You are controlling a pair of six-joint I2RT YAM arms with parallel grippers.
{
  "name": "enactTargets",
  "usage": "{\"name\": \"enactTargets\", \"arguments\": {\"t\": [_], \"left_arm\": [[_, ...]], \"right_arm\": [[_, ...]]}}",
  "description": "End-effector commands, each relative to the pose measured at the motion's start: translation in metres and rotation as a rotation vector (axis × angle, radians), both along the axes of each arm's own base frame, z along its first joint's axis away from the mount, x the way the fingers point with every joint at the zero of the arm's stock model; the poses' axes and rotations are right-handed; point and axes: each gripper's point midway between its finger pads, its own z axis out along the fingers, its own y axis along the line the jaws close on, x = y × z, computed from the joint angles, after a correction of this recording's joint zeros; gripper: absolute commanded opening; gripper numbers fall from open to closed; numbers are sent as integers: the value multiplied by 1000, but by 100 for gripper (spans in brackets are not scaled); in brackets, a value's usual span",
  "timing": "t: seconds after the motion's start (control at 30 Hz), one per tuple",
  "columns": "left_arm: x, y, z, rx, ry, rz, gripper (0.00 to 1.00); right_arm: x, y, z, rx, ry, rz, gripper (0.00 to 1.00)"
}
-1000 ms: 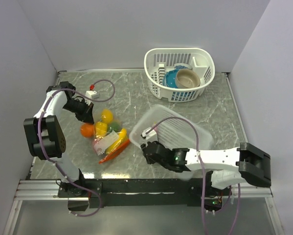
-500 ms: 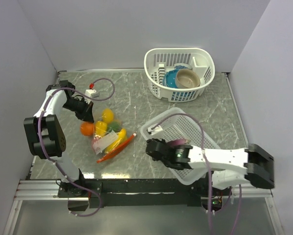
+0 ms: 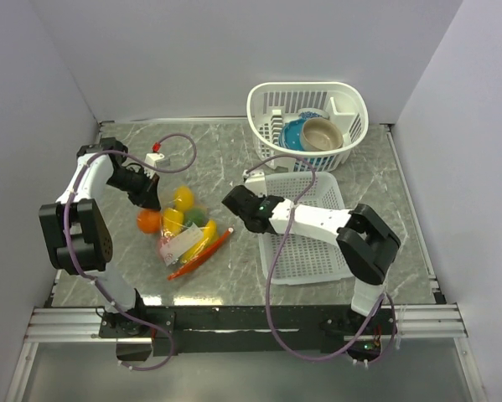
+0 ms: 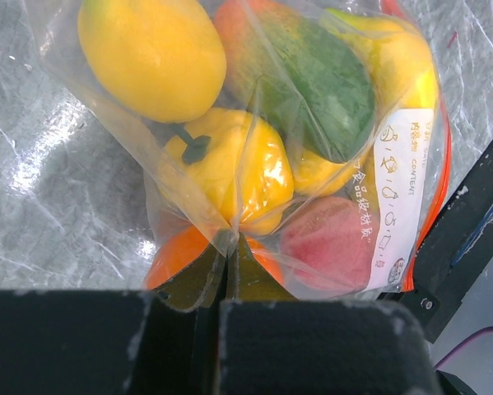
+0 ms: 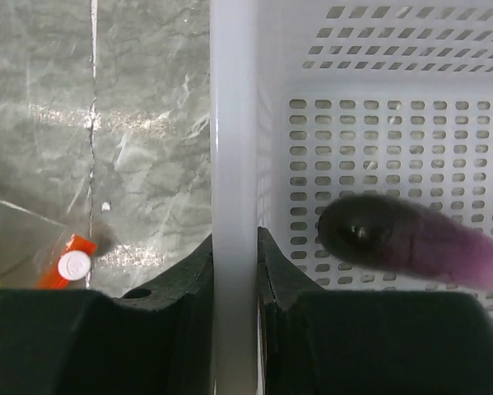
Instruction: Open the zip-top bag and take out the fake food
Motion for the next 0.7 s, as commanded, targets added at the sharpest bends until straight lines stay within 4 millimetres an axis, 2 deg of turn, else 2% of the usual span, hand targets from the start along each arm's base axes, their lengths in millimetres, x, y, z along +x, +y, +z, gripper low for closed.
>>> {"name": "enactTargets", "arguments": {"t": [0.0,0.07,0.1,0.13,0.17,0.2,0.27,0.3,0.33,0.37,0.4,0.43,0.47,0.5,0.53,0.57,0.63,0.67], "left_arm": [[-6,-4,19,-26,-50,-24,4],[-6,-5,20,-28,-56,-23,4],[-5,-5,19,-29,-55,-21,2],[-4,-5,18,-34,-54,-20,1],[-2,-6,18,-33,-57,-18,1],[0,-5,15,-36,-46,-10,1],[4,-6,18,-43,-48,-10,1],[4,-6,18,-47,-37,-9,1],[5,-6,19,-48,-40,-8,1],[6,-6,20,-45,-45,-8,2],[7,-5,21,-39,-49,-1,2],[11,-4,19,-29,-68,2,3],[10,-1,12,-9,-60,12,3],[12,1,8,1,-58,26,3],[18,2,2,12,-70,31,2],[18,3,-8,19,-49,39,1],[25,8,-19,44,-45,68,1],[25,9,-27,53,-27,78,1]], "right_arm": [[-1,8,22,65,-35,-35,34],[-8,9,32,69,-58,-5,58],[-10,12,52,104,-103,14,83],[-11,9,61,101,-144,13,100],[-14,12,73,113,-178,33,100],[-19,21,101,148,-248,80,100],[-23,23,129,145,-341,107,100],[-32,35,156,188,-402,178,100],[-39,37,157,197,-416,221,100],[-50,51,159,247,-408,314,100],[-60,62,185,339,-474,391,100],[-74,68,166,350,-450,469,100],[-81,74,162,385,-437,509,100],[-92,86,149,417,-382,571,99],[-96,90,137,410,-348,588,95],[-99,96,116,384,-297,601,91],[-114,109,96,403,-228,643,76],[-116,114,80,390,-193,648,68]]}}
